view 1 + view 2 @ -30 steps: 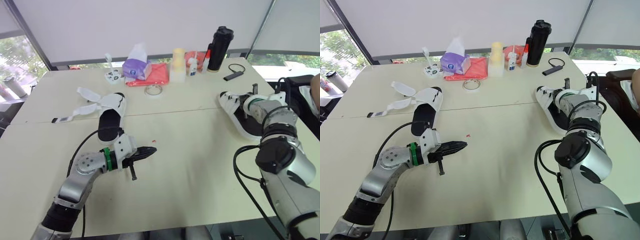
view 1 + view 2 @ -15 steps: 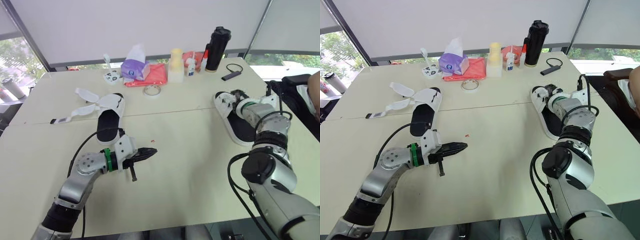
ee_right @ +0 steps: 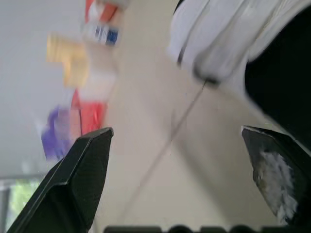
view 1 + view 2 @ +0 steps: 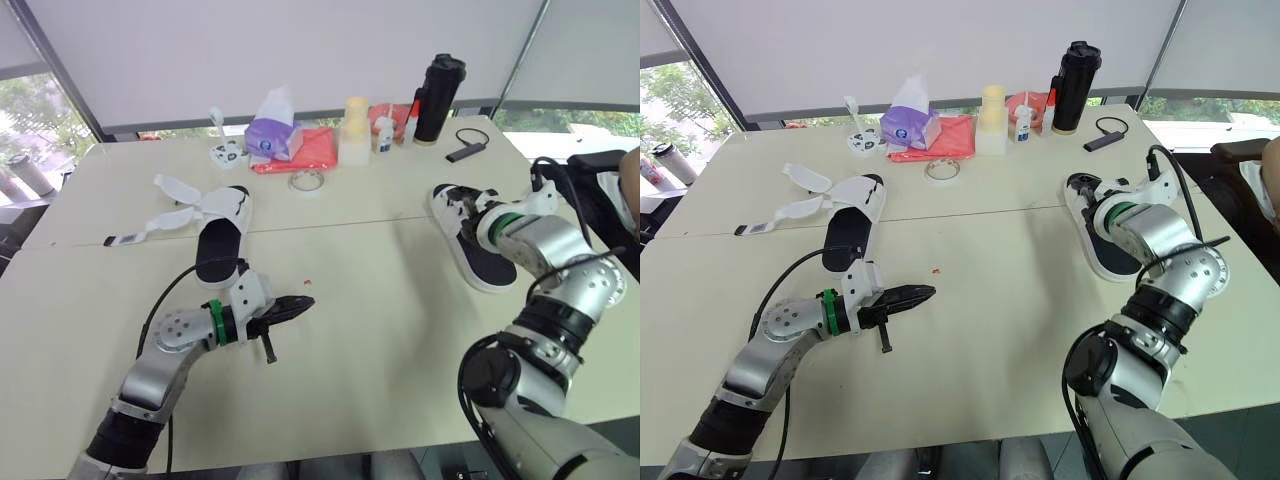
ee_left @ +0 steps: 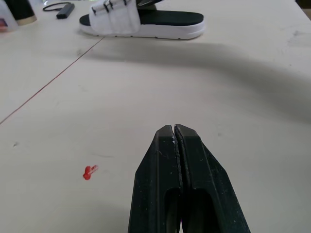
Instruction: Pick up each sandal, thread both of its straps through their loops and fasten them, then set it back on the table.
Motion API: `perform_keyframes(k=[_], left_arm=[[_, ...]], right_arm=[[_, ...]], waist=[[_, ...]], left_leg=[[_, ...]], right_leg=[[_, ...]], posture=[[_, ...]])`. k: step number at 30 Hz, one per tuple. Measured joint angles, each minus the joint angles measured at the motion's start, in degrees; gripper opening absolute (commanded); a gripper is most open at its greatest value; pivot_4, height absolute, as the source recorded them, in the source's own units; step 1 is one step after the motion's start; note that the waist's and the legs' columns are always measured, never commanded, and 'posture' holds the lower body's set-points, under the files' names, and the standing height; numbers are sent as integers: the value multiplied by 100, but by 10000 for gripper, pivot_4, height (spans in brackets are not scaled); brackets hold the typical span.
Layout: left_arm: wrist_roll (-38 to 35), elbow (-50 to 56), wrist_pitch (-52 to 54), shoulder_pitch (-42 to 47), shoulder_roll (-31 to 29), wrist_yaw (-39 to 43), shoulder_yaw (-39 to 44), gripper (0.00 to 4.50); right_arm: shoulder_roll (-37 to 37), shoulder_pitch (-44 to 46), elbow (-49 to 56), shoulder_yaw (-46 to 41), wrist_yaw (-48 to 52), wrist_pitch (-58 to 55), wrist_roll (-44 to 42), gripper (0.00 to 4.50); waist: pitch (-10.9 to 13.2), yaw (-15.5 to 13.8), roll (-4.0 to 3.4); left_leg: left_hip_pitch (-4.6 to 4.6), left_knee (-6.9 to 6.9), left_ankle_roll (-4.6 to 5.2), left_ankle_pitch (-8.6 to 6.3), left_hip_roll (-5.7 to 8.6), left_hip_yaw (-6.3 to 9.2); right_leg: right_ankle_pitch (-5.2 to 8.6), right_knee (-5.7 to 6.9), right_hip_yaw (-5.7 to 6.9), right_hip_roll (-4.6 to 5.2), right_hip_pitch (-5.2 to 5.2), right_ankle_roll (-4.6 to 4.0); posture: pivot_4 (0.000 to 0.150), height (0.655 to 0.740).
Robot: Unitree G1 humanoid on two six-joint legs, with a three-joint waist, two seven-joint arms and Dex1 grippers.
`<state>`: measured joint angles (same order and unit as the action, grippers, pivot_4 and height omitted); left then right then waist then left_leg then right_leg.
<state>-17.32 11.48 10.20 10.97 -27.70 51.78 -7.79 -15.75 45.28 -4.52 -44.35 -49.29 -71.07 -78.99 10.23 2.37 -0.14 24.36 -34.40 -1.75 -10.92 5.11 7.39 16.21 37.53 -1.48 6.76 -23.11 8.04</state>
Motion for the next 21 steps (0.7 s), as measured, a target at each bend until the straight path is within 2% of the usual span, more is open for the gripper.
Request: perform_keyframes(k=[3,5,9,12,14,15,18,21], left_arm=[[-145,23,210,27,53,-136,98,0],[-245,49,383,70,116,-270,214,0],[-454,61,685,296,314,-554,321,0],[-593,129,872,339,429,-791,465,0],[-654,150,987,336,437,-926,572,0],[-696,221,1080,328,453,-1032,641,0],[-721,381,1231,305,443,-1265,802,0],[-815,616,1421,227,445,-1581,1031,0]], right_arm=[[-1051,-545,301,728,85,-785,-1141,44882],[-2317,-769,679,1527,824,-1355,-1813,44882],[-3595,-432,1910,2434,2546,-1903,-1827,44882],[-4219,-337,2852,3276,4123,-1671,-843,44882],[-4546,-428,3187,3720,5046,-1243,-122,44882],[-4879,-622,3406,4041,5904,-634,575,44882],[-5173,-899,3465,4738,7469,873,2093,44882],[-5018,-895,2903,5201,8379,1957,3203,44882]], waist=[[3,-18,-4],[15,-17,-25],[14,30,-21],[14,-11,-19],[19,-38,-11],[20,-66,-10],[23,-139,-1],[27,-152,5]], left_leg=[[4,-8,5,3,3,-4],[9,-22,11,1,2,-9],[0,-46,32,-13,-21,-8],[4,-60,29,-14,-24,0],[7,-63,28,-15,-18,-2],[11,-65,28,-15,-9,-5],[11,-69,26,-16,-1,-15],[11,-71,25,-16,-1,-17]], right_leg=[[0,-5,1,2,4,0],[2,-12,3,2,7,0],[3,-20,12,-25,27,1],[1,-29,21,-27,35,-1],[1,-38,20,-21,37,-1],[2,-44,20,-11,37,1],[-3,-57,15,2,43,12],[-6,-56,11,4,42,13]], posture=[[1500,7400],[1500,7400],[1500,7400],[1500,7400],[1500,7400],[1500,7400],[1500,7400],[1500,7400]])
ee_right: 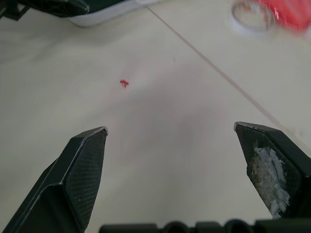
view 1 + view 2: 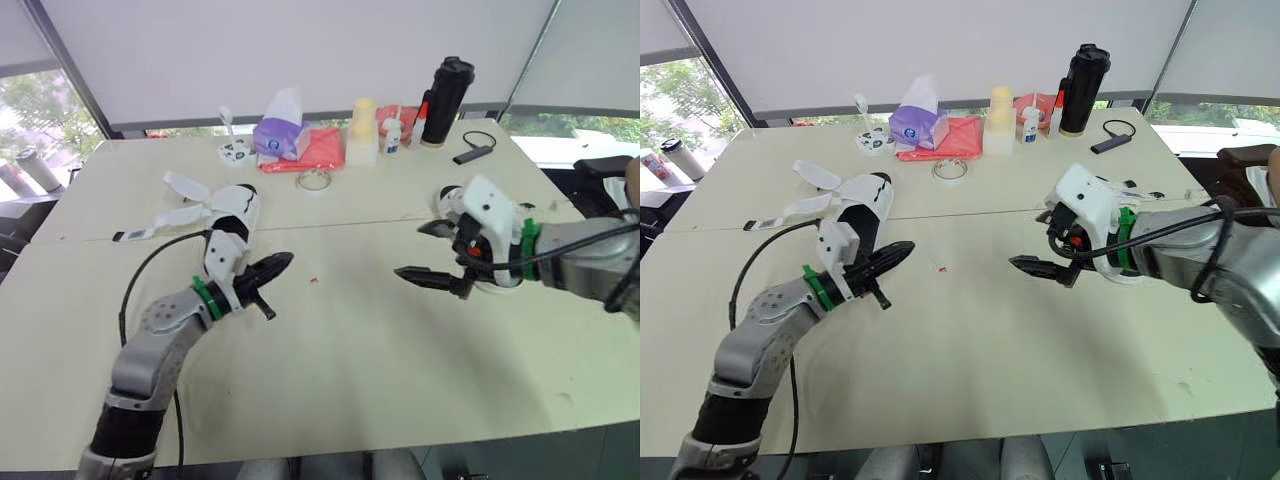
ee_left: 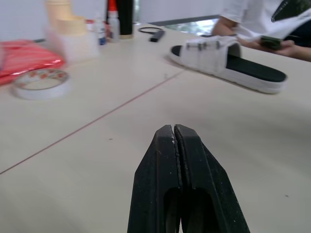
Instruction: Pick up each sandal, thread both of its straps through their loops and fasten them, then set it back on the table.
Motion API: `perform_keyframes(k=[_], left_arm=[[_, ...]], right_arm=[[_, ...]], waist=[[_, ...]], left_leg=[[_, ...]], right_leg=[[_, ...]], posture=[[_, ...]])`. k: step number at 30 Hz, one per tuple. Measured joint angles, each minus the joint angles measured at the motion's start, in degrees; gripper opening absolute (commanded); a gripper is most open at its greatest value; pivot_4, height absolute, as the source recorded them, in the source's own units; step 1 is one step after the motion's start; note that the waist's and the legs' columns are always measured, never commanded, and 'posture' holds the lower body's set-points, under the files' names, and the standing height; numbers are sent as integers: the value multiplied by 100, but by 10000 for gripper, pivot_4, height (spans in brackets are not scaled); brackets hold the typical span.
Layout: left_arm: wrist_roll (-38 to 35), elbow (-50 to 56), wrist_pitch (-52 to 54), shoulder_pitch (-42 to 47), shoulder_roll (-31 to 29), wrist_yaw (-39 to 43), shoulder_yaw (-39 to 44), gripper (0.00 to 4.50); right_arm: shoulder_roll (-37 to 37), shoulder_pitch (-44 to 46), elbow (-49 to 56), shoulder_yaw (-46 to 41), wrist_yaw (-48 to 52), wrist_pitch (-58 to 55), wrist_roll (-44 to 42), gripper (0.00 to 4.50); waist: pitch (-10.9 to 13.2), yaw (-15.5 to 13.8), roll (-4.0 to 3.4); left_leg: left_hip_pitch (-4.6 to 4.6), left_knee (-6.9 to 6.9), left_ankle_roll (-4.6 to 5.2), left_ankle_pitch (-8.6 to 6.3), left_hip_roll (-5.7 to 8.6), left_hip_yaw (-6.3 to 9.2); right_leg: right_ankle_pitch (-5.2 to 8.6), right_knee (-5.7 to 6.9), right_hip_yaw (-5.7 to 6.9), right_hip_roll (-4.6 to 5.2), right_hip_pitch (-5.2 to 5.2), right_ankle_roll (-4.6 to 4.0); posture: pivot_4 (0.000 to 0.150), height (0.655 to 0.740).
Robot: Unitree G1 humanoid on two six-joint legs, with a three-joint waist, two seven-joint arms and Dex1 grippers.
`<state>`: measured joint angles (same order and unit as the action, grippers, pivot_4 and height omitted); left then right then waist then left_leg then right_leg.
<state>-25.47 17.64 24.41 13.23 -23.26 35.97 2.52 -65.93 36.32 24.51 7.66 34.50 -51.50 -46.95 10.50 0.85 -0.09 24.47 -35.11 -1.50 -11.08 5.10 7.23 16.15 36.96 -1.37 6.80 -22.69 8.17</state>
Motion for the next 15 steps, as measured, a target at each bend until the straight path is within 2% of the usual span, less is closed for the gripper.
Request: perform_keyframes(k=[4,10,14,15], left_arm=[[33,197,66,-25,153,-688,346,0],[265,406,89,-63,388,-1567,585,0],[363,394,-32,-225,459,-1831,796,0],[370,377,-38,-258,478,-1885,828,2573]], right_arm=[[436,75,-487,254,543,572,770,44882],[947,148,-438,307,953,644,1100,44882],[1174,168,-439,324,1097,610,1310,44882],[1212,185,-439,324,1127,596,1329,44991]], waist=[[0,-24,1],[3,-40,6],[4,-40,9],[4,-42,9]], left_leg=[[0,4,-1,0,-2,8],[4,4,-1,0,2,10],[4,3,-2,0,2,10],[4,2,-2,0,2,11]], right_leg=[[-1,5,1,-1,-4,-1],[-1,3,1,1,-5,0],[-1,4,1,0,-5,-1],[-1,4,2,0,-5,-1]], posture=[[1500,7400],[1500,7400],[1500,7400],[1500,7400]])
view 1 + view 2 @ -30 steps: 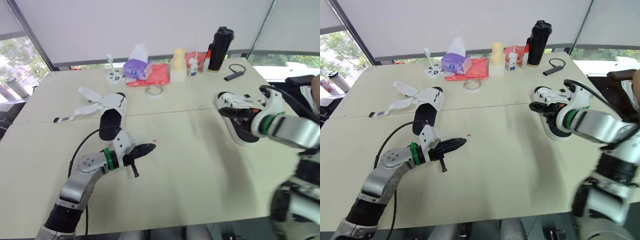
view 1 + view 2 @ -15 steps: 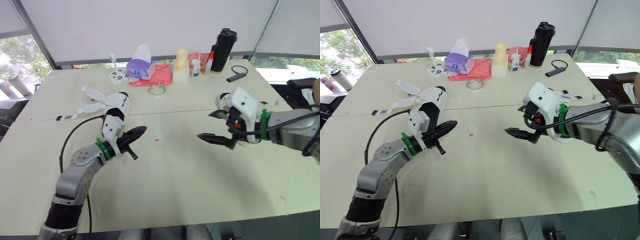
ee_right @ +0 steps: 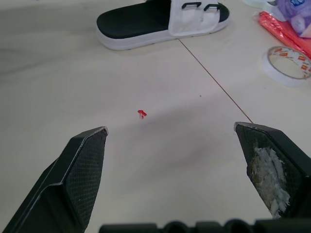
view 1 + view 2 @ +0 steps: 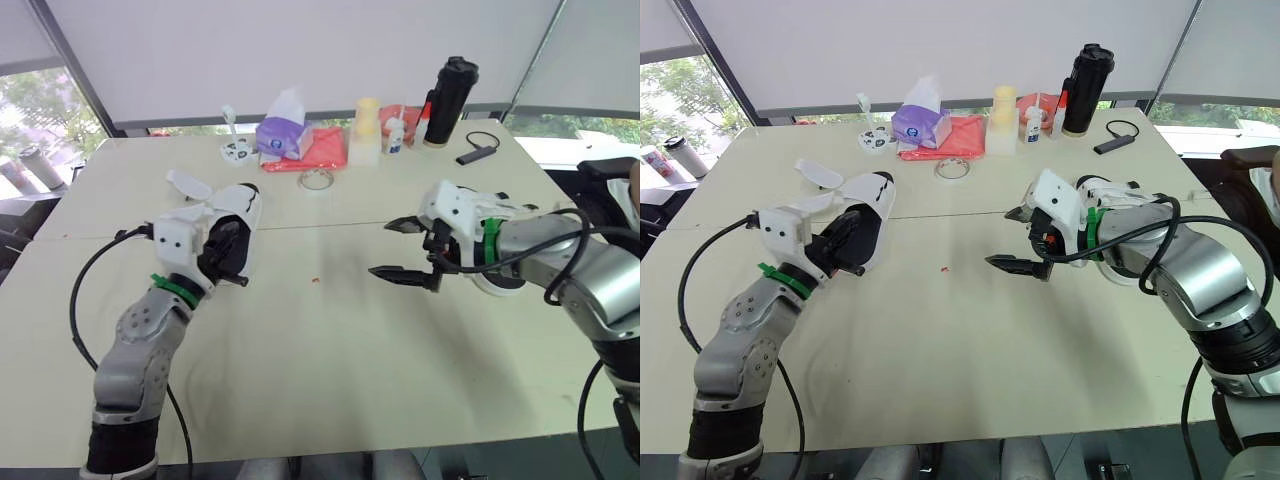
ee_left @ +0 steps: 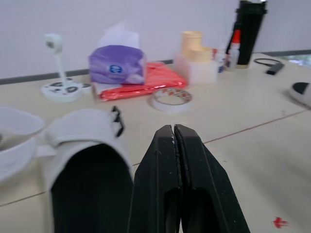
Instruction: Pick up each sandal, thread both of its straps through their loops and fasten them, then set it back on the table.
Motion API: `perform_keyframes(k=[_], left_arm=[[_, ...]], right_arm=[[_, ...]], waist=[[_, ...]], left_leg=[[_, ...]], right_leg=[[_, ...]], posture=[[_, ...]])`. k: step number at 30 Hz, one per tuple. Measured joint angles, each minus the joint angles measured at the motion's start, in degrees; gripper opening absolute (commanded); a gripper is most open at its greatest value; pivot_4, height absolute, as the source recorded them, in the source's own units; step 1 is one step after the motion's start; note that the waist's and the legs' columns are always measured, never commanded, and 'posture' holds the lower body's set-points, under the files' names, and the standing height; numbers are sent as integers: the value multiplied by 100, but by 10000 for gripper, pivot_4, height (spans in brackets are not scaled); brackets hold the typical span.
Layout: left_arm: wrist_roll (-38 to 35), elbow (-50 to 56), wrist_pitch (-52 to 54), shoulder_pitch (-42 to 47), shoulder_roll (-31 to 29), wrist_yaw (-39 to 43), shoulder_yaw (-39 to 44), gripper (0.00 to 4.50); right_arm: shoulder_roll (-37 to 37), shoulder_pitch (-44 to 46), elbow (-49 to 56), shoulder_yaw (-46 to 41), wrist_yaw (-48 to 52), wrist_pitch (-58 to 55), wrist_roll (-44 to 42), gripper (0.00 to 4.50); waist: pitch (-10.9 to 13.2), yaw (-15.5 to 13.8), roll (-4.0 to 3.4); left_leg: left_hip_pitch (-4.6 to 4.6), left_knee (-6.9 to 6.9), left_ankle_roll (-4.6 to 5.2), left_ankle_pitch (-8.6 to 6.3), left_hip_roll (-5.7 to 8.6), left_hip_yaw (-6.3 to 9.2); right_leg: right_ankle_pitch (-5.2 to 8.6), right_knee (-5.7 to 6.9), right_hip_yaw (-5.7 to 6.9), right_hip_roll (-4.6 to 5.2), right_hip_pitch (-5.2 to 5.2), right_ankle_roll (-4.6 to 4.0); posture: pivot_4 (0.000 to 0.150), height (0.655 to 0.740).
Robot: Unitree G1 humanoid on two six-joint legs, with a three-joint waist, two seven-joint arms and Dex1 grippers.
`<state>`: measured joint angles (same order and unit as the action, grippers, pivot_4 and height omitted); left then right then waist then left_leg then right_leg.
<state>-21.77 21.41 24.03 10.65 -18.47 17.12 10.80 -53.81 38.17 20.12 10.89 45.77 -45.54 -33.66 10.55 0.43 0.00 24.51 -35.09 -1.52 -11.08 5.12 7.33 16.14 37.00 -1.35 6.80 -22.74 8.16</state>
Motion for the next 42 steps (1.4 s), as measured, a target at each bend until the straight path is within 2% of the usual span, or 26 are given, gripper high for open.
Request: perform_keyframes(k=[2,9,15,17,21,26,30,36,42], left_arm=[[51,-97,0,-22,44,-171,54,9055],[545,-570,-128,89,-105,-526,162,44205],[1603,-972,-922,197,-832,-442,-270,44736],[2298,-1395,-1593,483,-1424,-316,-667,44736],[3271,-2149,-2721,1145,-2136,-172,-1167,44736],[4061,-3336,-3513,1904,-2326,1,-1776,44736],[4394,-3880,-3828,2197,-2361,129,-2056,44736],[5040,-4676,-3923,2834,-2391,156,-2369,44736],[5456,-5102,-3909,3089,-2403,78,-2551,44736]], right_arm=[[73,39,0,-3,62,-36,72,45000],[164,45,8,-24,135,-148,191,45000],[336,7,155,-154,64,-330,184,45000],[389,5,195,-182,26,-406,194,45000],[543,-17,248,-192,-50,-488,202,45000],[590,-64,341,-224,-140,-608,211,45000],[594,-124,361,-249,-168,-676,210,45000],[597,-184,567,-321,-272,-830,192,45000],[605,-219,621,-383,-355,-931,180,45000]], waist=[[0,-2,1],[3,-11,6],[4,-3,9],[8,-20,15],[8,-73,15],[8,-108,15],[10,-90,17],[11,-93,19],[11,-69,20]], left_leg=[[0,-1,0,0,0,0],[0,1,0,0,1,0],[0,3,-1,-1,1,0],[0,3,-2,0,0,3],[0,6,-3,0,2,0],[5,13,-3,0,3,1],[13,13,-3,0,3,0],[16,8,-2,1,4,1],[16,8,-2,1,4,1]], right_leg=[[0,0,0,0,1,0],[0,0,1,0,0,0],[-1,1,0,0,-2,-1],[-2,0,3,-1,-3,-6],[-2,-5,0,2,-4,-8],[-4,2,1,2,-17,-2],[-9,8,1,2,-28,6],[-11,15,3,-1,-29,10],[-13,19,4,-1,-29,14]], posture=[[1500,7400],[1500,7400],[1500,7400],[1500,7400],[1500,7400],[1500,7400],[1500,7400],[1500,7400],[1500,7400]])
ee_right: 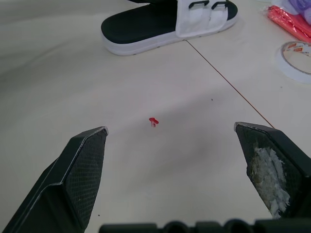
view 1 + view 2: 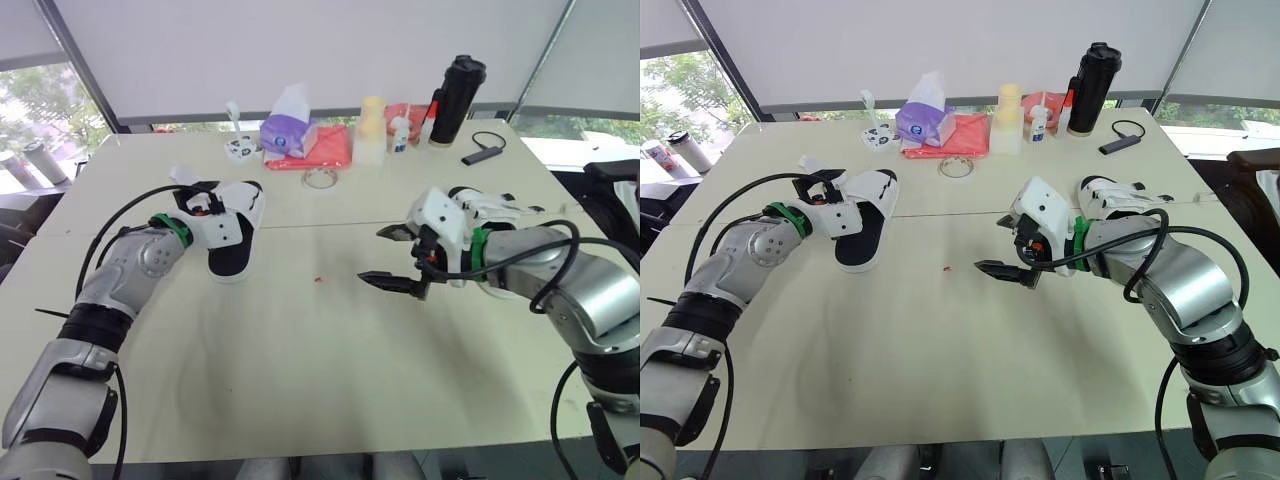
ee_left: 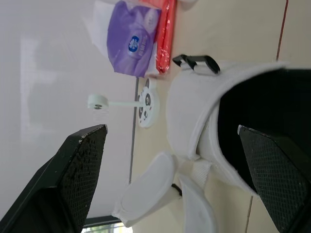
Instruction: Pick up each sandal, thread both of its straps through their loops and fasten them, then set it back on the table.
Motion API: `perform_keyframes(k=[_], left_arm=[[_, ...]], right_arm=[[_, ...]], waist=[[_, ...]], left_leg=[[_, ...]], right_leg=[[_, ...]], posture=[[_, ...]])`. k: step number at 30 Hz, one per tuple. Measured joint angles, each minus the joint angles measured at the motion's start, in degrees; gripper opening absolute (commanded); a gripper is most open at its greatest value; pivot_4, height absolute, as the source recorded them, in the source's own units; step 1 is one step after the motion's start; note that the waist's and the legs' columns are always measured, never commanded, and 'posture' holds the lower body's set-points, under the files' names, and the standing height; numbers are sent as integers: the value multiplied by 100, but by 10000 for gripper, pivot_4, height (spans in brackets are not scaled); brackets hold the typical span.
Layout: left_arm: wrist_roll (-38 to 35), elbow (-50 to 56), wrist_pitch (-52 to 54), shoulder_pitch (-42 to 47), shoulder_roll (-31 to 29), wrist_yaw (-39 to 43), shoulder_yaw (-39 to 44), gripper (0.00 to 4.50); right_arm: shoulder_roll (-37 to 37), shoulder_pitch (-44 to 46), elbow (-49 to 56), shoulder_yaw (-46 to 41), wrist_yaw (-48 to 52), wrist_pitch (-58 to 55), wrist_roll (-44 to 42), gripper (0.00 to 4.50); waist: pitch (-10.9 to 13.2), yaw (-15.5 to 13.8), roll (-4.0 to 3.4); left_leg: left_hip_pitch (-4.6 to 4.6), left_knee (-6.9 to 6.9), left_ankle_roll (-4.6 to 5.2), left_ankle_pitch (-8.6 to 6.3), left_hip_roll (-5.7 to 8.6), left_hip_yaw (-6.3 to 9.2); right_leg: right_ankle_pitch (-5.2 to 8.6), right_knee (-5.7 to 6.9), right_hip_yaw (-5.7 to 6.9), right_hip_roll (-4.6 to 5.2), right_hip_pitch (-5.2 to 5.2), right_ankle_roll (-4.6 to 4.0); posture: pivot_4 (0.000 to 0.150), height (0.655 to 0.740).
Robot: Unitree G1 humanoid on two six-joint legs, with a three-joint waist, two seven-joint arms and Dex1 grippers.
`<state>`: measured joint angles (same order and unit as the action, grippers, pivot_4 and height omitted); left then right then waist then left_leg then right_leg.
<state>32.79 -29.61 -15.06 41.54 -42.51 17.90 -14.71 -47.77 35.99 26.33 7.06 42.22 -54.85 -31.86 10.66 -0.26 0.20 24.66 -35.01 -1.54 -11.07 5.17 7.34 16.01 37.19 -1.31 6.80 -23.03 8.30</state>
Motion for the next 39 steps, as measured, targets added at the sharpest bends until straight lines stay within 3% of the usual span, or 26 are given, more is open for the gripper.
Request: perform_keyframes(k=[27,30,37,39], left_arm=[[1008,-3318,-172,1553,950,-2236,-933,44736],[1036,-3569,-168,1656,1065,-2382,-987,37355],[1035,-3886,-205,1835,1161,-2596,-1105,1158],[1029,-3914,-222,1867,1152,-2592,-1109,489]], right_arm=[[59,-12,116,-86,-92,-222,-49,45000],[59,-12,118,-87,-98,-222,-49,45000],[59,-32,165,-128,-135,-232,-54,45000],[59,-33,179,-134,-142,-237,-57,45000]], waist=[[18,24,34],[17,21,34],[16,13,37],[15,-4,35]], left_leg=[[0,-13,1,1,12,0],[0,-16,0,1,13,0],[-5,-19,-1,2,14,-1],[-22,-19,-1,2,14,-3]], right_leg=[[-7,16,3,-1,3,12],[-7,19,3,-1,4,12],[-7,23,4,-1,10,13],[-7,23,5,-1,28,13]], posture=[[1500,7400],[1500,7400],[1500,7400],[1500,7400]])
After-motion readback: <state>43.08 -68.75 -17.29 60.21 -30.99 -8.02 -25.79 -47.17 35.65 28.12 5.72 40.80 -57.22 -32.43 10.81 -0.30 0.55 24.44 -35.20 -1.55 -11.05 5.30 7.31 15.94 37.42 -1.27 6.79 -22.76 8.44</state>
